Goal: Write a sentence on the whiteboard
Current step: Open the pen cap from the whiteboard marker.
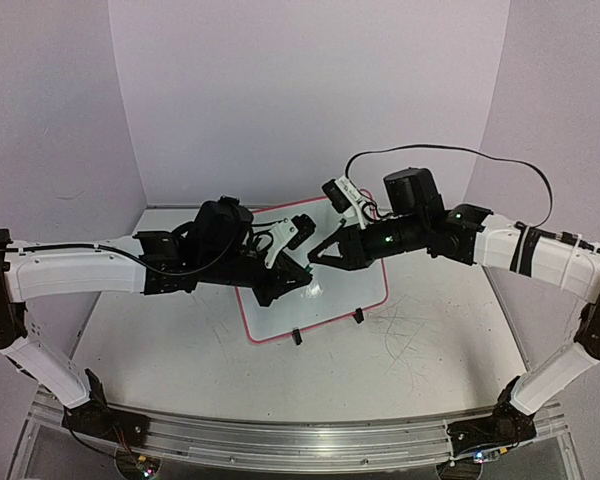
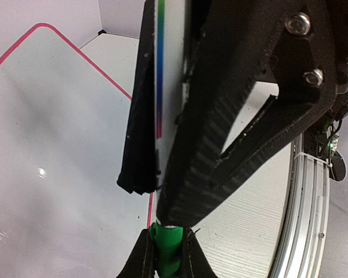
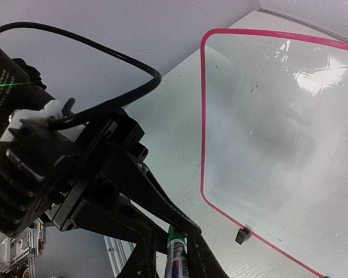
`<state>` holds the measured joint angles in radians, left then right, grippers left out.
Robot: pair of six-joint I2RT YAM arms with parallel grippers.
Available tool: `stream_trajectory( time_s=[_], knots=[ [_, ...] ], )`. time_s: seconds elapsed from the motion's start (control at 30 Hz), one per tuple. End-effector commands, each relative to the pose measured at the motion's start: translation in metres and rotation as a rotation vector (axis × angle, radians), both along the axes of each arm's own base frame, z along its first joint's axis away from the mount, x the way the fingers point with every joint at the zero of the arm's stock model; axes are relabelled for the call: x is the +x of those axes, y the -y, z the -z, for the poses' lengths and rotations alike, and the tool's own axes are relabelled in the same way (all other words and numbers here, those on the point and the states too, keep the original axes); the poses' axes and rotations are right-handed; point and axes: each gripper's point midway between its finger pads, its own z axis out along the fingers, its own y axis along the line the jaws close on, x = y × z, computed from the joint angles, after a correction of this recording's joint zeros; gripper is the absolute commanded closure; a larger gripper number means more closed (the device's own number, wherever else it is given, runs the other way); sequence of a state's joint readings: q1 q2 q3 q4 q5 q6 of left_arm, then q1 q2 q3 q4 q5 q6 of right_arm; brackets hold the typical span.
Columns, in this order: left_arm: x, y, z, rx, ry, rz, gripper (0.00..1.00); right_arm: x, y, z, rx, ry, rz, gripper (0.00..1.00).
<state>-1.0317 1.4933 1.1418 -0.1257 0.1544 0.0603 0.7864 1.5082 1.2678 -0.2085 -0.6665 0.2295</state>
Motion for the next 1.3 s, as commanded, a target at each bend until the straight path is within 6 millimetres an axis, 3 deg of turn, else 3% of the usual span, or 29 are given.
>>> stream_trajectory(
  time_s=[0.0, 0.1, 0.37, 0.7, 0.83, 0.97, 1.13, 1.27],
  knots=[
    [0.001, 0.006, -0.021, -0.026, 0.043, 0.018, 1.00, -0.002, -0.008, -0.021, 0.039, 0.036, -0.040, 0.85],
    [0.001, 0.004, -0.021, -0.024, 0.047, 0.016, 1.00, -0.004, -0.009, -0.020, 0.039, 0.025, -0.054, 0.89],
    [-0.003, 0.003, -0.019, -0.009, 0.046, 0.034, 1.00, -0.008, -0.012, -0.013, 0.014, 0.003, -0.097, 0.81],
    [-0.008, -0.003, -0.013, 0.029, 0.042, 0.055, 1.00, -0.014, -0.014, -0.004, -0.023, -0.017, -0.160, 0.89],
    [-0.010, -0.007, -0.012, 0.039, 0.042, 0.057, 1.00, -0.011, -0.012, -0.004, -0.036, -0.007, -0.140, 0.83],
    [-0.011, -0.009, -0.011, 0.041, 0.040, 0.055, 1.00, -0.011, -0.012, -0.004, -0.035, -0.008, -0.143, 0.84],
    [-0.012, -0.010, -0.012, 0.040, 0.045, 0.059, 1.00, -0.014, -0.014, -0.005, -0.026, -0.020, -0.169, 0.98],
    [-0.012, -0.011, -0.012, 0.044, 0.047, 0.057, 1.00, -0.015, -0.014, -0.007, -0.023, -0.015, -0.172, 1.00]
  ],
)
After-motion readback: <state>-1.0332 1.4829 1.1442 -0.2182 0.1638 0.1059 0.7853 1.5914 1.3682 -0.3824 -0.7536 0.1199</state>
